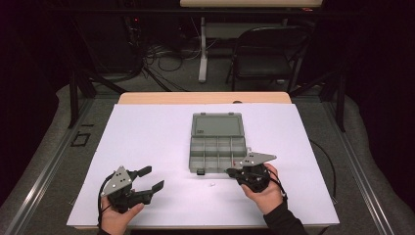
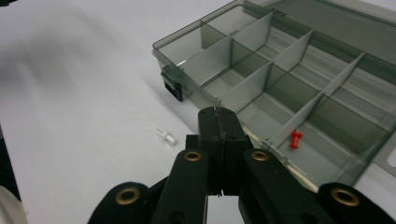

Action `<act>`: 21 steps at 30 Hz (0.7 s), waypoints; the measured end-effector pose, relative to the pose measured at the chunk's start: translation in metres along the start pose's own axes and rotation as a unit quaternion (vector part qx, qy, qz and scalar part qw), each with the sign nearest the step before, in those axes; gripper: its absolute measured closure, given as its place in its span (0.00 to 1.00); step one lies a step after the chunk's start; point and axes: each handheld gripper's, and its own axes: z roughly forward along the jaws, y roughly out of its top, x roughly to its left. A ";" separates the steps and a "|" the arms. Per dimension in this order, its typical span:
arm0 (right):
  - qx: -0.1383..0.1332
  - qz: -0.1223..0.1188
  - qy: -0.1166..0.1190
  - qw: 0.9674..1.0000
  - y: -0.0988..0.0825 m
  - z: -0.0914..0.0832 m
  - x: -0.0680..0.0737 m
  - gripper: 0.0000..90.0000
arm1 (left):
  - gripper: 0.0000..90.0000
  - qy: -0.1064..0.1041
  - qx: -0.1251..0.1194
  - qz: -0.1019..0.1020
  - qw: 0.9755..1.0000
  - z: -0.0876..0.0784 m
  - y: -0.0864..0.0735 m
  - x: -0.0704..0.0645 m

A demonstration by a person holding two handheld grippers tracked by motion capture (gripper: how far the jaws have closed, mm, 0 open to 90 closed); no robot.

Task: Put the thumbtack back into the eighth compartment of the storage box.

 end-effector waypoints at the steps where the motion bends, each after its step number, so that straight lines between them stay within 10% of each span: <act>1: -0.001 0.001 -0.003 1.000 0.001 -0.001 -0.002 1.00 | 0.34 0.000 0.000 0.000 1.000 0.000 0.000 0.000; 21: 0.011 0.022 -0.059 0.998 0.010 0.002 -0.029 1.00 | 0.34 0.000 0.000 0.000 1.000 0.000 0.000 0.000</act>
